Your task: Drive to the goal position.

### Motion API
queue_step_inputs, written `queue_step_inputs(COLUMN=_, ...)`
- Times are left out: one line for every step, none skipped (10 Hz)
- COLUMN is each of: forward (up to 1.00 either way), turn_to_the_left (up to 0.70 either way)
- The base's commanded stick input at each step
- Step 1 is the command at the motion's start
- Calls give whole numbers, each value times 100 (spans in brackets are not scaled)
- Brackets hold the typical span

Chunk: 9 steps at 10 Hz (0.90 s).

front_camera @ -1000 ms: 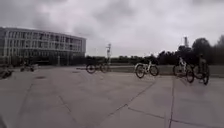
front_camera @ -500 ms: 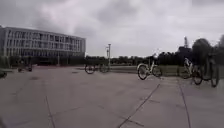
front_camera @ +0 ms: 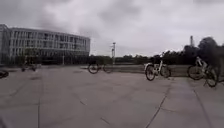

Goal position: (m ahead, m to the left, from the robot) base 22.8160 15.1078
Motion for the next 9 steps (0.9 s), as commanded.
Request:
queue_step_inputs(forward=67, turn_to_the_left=17)
queue_step_inputs(forward=67, turn_to_the_left=17)
queue_step_inputs(forward=67, turn_to_the_left=17)
queue_step_inputs(forward=67, turn_to_the_left=17)
queue_step_inputs(forward=67, turn_to_the_left=17)
queue_step_inputs(forward=67, turn_to_the_left=18)
queue_step_inputs(forward=67, turn_to_the_left=20)
queue_step_inputs(forward=67, turn_to_the_left=20)
queue_step_inputs(forward=67, turn_to_the_left=20)
